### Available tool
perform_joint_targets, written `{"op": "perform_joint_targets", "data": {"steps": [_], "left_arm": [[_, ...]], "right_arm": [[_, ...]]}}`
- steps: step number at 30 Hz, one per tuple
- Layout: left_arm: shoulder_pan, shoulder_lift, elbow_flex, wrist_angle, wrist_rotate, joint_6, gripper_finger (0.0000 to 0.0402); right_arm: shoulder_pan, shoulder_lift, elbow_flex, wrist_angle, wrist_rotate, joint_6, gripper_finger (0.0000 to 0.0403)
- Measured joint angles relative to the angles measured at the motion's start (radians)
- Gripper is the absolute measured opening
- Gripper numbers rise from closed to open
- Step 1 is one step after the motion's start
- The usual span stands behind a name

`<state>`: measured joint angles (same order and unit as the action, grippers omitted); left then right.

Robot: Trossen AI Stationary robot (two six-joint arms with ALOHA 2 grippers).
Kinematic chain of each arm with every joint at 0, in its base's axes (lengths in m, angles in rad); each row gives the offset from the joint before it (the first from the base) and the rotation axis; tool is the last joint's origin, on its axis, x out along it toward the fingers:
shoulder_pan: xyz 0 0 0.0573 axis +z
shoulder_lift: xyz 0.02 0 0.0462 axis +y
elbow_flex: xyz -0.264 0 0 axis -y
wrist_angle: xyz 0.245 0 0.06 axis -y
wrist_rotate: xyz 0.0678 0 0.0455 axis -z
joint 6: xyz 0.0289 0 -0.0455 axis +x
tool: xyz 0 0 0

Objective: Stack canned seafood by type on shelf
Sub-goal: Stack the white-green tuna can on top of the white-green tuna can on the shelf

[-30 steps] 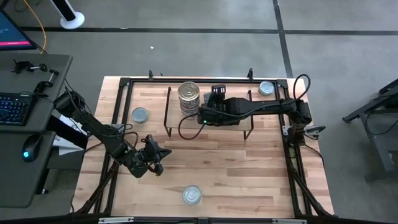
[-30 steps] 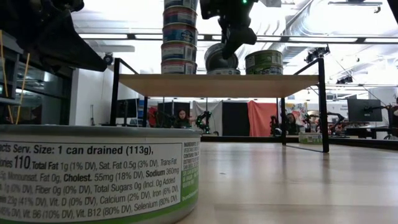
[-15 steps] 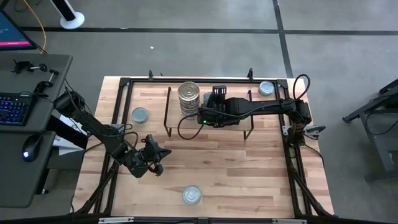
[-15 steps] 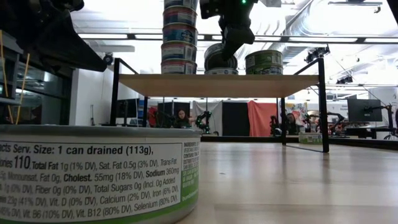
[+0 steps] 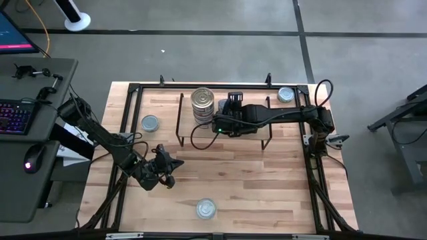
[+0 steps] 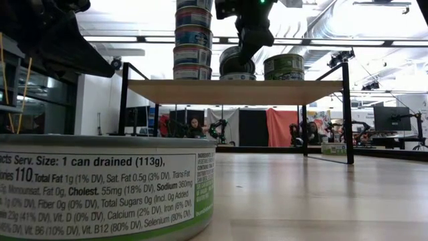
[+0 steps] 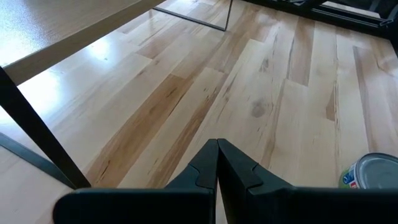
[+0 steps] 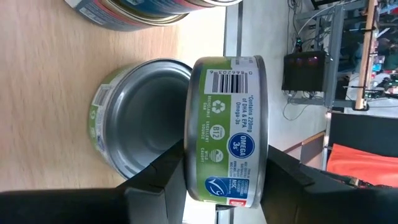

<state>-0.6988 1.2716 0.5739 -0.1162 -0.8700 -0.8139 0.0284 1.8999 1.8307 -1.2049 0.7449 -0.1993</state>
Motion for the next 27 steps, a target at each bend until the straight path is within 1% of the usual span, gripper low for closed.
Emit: {"op": "perform_joint_targets", "data": {"steps": [6, 8, 11, 14, 16, 21, 27], "left_arm": [[0.000, 0.000, 0.000, 0.000, 0.000, 0.000, 0.0000], [0.000, 0.000, 0.000, 0.000, 0.000, 0.000, 0.0000], [0.000, 0.000, 0.000, 0.000, 0.000, 0.000, 0.0000], [0.000, 0.000, 0.000, 0.000, 0.000, 0.000, 0.0000], [0.000, 0.000, 0.000, 0.000, 0.000, -0.001, 0.0000], [0.000, 0.000, 0.000, 0.000, 0.000, -0.003, 0.0000], [0.000, 0.000, 0.000, 0.002, 0.001, -0.004, 0.0000]], "right_arm": [[0.006, -0.001, 0.010, -0.002, -0.020, 0.016, 0.0148], [0.011, -0.001, 0.023, -0.003, -0.041, 0.016, 0.0156], [0.013, 0.003, 0.044, -0.008, -0.077, 0.016, 0.0180], [0.013, 0.004, 0.064, -0.017, -0.149, 0.017, 0.0211], [0.012, 0.004, 0.068, -0.020, -0.174, 0.018, 0.0231], [0.017, 0.004, 0.069, -0.038, -0.170, 0.018, 0.0260], [0.036, 0.003, 0.069, -0.067, -0.165, 0.017, 0.0264]]}}
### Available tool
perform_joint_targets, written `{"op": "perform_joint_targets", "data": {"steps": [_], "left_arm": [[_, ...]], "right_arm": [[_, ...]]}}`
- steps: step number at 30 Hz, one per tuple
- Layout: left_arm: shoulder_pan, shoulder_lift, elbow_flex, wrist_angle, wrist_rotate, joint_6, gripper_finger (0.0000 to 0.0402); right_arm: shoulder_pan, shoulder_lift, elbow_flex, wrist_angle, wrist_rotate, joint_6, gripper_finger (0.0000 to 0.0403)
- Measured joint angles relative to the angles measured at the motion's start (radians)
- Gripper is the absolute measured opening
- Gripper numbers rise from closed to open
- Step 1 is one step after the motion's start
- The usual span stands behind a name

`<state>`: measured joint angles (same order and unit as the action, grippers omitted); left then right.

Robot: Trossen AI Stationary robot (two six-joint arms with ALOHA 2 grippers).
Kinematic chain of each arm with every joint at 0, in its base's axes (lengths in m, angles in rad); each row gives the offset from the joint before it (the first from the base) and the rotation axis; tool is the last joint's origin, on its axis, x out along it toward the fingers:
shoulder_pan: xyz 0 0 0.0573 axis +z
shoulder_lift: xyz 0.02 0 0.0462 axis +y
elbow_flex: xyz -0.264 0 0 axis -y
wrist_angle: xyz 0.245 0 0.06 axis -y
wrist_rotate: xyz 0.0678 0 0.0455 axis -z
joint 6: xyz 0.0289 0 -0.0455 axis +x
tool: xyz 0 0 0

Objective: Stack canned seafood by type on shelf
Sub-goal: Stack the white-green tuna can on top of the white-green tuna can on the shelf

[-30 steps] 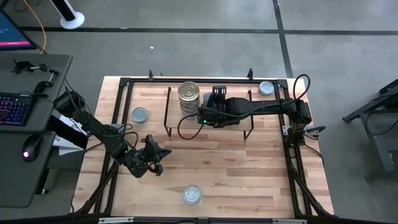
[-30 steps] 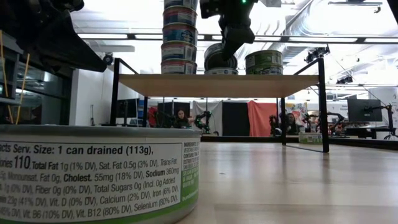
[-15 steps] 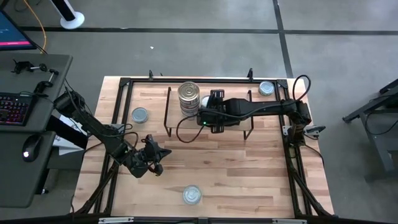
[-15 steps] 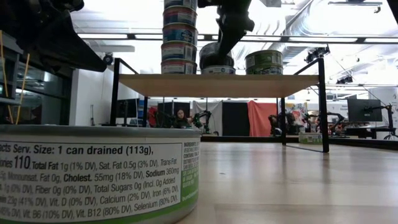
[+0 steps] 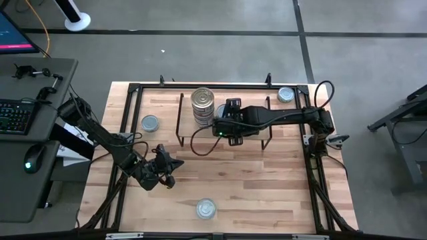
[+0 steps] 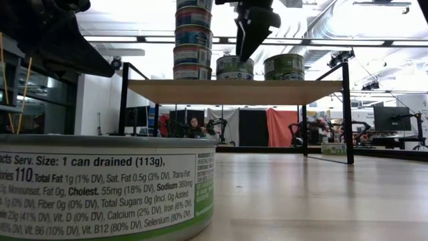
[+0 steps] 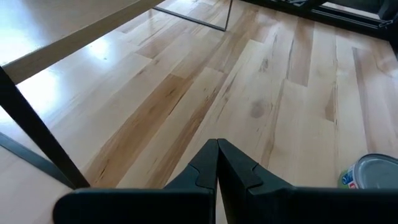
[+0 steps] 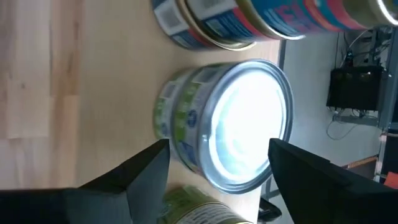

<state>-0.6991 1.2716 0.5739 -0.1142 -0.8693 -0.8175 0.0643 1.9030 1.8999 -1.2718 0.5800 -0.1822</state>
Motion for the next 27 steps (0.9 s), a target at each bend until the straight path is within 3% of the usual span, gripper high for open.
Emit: {"op": "perform_joint_targets", "data": {"steps": [6, 11, 16, 20, 24, 27], "left_arm": [[0.000, -0.026, 0.030, 0.007, 0.128, 0.026, 0.0000], [0.006, -0.097, 0.116, -0.047, 0.333, 0.229, 0.0000], [0.100, -0.190, 0.283, -0.505, 0.364, 0.209, 0.0000], [0.236, -0.238, 0.352, -0.842, 0.387, 0.103, 0.0000], [0.384, -0.255, 0.320, -1.005, 0.527, 0.031, 0.0000], [0.493, -0.245, 0.250, -1.033, 0.586, 0.058, 0.0000]], "right_arm": [[0.054, -0.009, 0.017, -0.044, -0.040, 0.047, 0.0264], [0.118, -0.012, 0.079, -0.083, -0.152, 0.229, 0.0264], [0.192, -0.013, 0.089, -0.020, -0.332, 0.426, 0.0264], [0.283, -0.014, -0.008, 0.029, -0.383, 0.496, 0.0264], [0.396, -0.013, -0.174, 0.084, -0.389, 0.576, 0.0260], [0.474, -0.012, -0.287, 0.165, -0.401, 0.702, 0.0231]]}}
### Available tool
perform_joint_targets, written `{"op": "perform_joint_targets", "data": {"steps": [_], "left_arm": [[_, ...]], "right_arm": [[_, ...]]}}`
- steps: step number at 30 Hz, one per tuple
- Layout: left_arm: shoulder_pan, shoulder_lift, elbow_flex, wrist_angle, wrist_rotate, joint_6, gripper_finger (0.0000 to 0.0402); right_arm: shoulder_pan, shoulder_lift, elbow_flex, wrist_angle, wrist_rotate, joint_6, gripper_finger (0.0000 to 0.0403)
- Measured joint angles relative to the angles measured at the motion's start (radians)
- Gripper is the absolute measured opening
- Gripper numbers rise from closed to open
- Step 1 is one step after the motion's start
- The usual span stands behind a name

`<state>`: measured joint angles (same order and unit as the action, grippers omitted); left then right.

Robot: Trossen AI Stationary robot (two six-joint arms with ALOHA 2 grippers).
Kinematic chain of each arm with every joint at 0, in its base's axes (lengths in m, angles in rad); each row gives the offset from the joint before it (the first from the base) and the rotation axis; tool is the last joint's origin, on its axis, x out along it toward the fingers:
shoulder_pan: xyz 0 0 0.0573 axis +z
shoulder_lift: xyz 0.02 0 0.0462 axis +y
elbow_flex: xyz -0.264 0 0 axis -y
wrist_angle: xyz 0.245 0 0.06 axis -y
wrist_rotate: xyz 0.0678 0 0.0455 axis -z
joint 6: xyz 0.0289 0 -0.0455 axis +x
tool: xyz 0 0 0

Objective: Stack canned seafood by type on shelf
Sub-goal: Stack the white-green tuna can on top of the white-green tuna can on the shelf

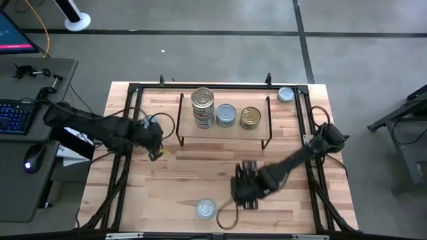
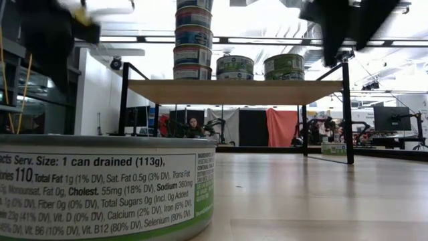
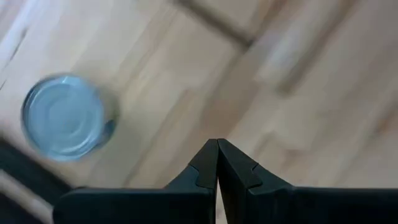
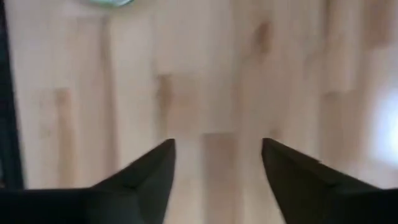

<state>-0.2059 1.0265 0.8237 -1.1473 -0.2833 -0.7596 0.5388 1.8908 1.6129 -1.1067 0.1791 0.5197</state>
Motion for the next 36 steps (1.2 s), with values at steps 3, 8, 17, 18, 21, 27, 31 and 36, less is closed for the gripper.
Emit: {"op": "perform_joint_targets", "data": {"steps": [3, 8, 17, 18, 21, 27, 31, 36], "left_arm": [[0.137, 0.027, -0.078, -0.004, 0.049, 0.126, 0.0000], [0.365, 0.102, -0.124, 0.002, 0.120, 0.328, 0.0000], [0.457, 0.257, -0.065, 0.006, 0.004, 0.521, 0.0000], [0.457, 0.274, -0.064, 0.006, -0.011, 0.551, 0.0000], [0.471, 0.320, -0.062, 0.008, -0.024, 0.578, 0.0000], [0.511, 0.386, -0.062, 0.053, -0.094, 0.532, 0.0000], [0.534, 0.412, -0.062, 0.065, -0.145, 0.539, 0.0000], [0.547, 0.430, -0.062, 0.087, -0.112, 0.562, 0.0000]], "right_arm": [[0.062, 0.000, -0.092, 0.094, -0.002, 0.152, 0.0156], [0.118, 0.000, -0.181, 0.282, -0.001, 0.375, 0.0017], [0.118, 0.000, -0.202, 0.404, 0.072, 0.529, 0.0004], [0.116, 0.000, -0.202, 0.405, 0.072, 0.529, 0.0002], [0.109, 0.000, -0.202, 0.414, 0.073, 0.529, 0.0002], [0.109, 0.000, -0.202, 0.432, 0.076, 0.528, 0.0000], [0.109, 0.000, -0.202, 0.435, 0.079, 0.543, 0.0000], [0.116, 0.000, -0.202, 0.436, 0.079, 0.554, 0.0000]]}}
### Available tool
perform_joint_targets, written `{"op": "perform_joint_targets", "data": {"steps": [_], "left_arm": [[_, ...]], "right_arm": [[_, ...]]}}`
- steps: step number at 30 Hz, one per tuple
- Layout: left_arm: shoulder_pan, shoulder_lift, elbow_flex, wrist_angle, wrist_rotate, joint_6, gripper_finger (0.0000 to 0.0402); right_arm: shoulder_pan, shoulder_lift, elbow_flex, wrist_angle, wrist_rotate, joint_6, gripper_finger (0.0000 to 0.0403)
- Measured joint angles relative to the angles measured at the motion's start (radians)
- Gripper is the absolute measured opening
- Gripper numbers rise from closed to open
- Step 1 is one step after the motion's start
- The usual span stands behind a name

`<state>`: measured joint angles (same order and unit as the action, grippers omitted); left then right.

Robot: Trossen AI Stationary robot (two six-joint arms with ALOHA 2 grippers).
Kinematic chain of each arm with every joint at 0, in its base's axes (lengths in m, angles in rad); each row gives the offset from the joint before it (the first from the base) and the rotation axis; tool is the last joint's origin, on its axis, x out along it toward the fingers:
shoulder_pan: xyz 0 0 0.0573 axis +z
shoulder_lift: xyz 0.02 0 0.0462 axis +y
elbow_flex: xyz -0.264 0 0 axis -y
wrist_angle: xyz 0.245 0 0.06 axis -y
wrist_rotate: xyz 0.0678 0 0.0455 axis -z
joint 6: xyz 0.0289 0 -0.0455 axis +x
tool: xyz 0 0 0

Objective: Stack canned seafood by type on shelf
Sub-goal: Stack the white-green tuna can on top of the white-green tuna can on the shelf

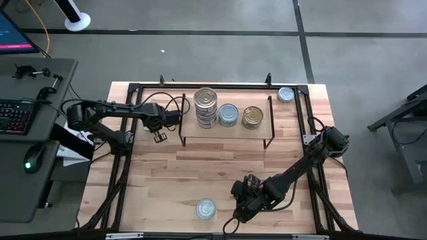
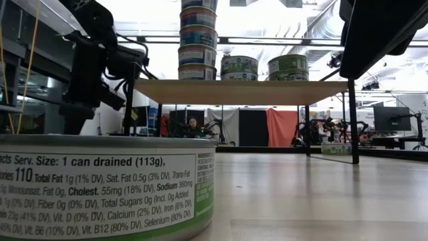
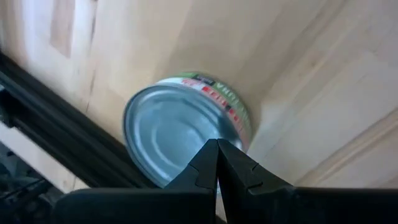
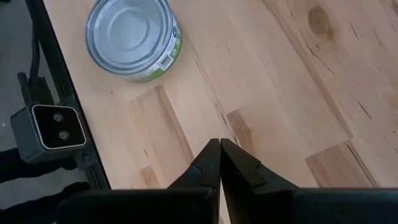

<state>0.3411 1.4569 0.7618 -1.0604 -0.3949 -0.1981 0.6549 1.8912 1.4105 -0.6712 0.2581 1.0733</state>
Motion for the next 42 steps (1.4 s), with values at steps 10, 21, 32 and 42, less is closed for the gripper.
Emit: {"op": "perform_joint_targets", "data": {"steps": [10, 21, 32, 42], "left_arm": [[-0.006, 0.052, 0.002, 0.018, 0.039, 0.026, 0.0000], [-0.057, 0.049, 0.019, 0.006, 0.131, -0.249, 0.0000], [-0.159, 0.050, 0.018, -0.070, 0.292, -0.524, 0.0000], [-0.362, 0.050, 0.017, -0.080, 0.343, -0.705, 0.0000]], "right_arm": [[0.026, 0.000, 0.000, 0.000, 0.000, 0.001, 0.0000], [0.043, 0.000, 0.000, 0.000, 0.023, -0.017, 0.0000], [0.043, 0.000, 0.000, -0.001, 0.024, -0.054, 0.0000], [0.043, 0.000, 0.000, -0.001, 0.024, -0.070, 0.0000]]}}
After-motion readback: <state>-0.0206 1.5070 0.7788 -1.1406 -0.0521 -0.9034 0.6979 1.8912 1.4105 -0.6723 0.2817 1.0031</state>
